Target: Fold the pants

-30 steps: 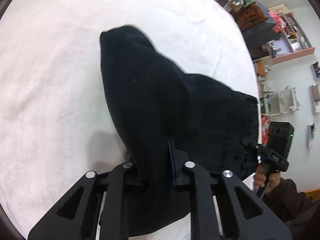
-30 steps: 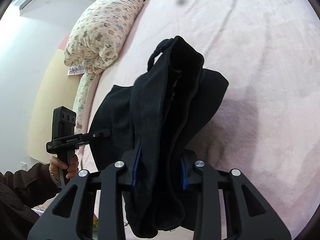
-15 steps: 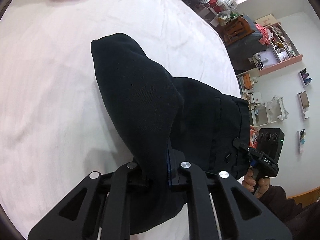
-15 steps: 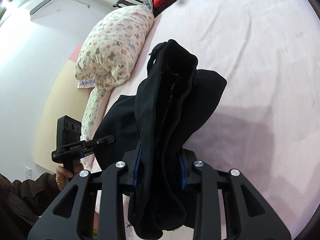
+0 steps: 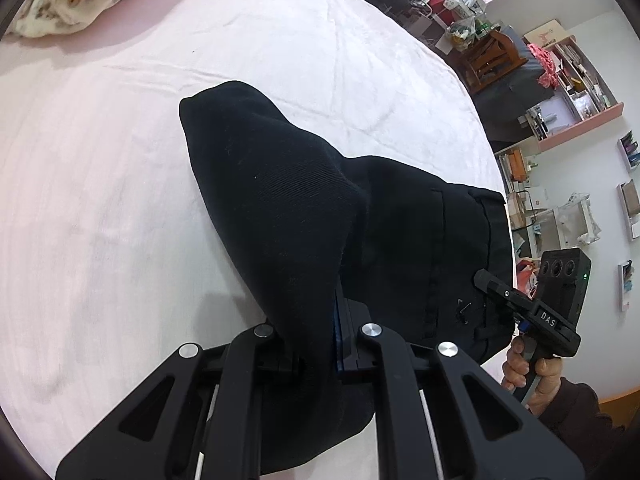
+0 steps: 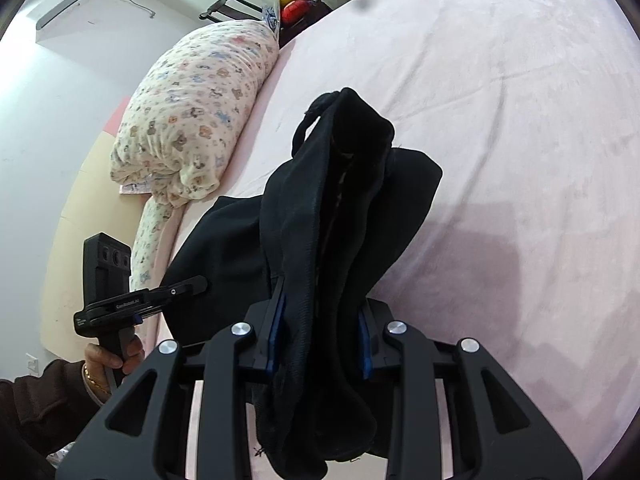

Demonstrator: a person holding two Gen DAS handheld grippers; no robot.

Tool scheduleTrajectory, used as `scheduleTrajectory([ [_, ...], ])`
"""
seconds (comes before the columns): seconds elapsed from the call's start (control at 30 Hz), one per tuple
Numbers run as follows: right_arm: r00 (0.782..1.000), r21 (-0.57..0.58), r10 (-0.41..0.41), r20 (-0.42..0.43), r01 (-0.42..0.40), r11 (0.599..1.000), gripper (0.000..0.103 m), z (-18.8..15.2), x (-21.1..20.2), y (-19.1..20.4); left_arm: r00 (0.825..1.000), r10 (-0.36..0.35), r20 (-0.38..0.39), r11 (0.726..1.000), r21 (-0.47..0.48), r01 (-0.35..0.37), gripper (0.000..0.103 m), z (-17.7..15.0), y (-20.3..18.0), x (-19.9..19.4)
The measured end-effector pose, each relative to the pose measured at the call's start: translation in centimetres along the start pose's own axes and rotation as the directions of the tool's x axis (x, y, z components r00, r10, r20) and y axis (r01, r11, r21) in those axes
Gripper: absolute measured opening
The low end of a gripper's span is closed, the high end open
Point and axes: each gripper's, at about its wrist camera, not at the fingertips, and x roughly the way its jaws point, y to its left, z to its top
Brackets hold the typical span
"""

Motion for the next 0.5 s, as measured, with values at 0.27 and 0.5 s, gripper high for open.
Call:
scheduleTrajectory([
  [0.27,0.999,0.034,-0.043,-0.005,0.043,0.998,0.029,0.7,1.3,-1.9,0.999,0.034,-0.004,0.999,-0.022,-0.034,0.010,-0.1,1.3,1.4],
  [0.5,0.993,0.123,-0.118,-0.010,0.119,0.985,0.035,0.2,2.9,-4.9,0.994,0.107,-0.009,0.993,-0.053,-0.108,0.034,-0.4,2.4,2.4],
])
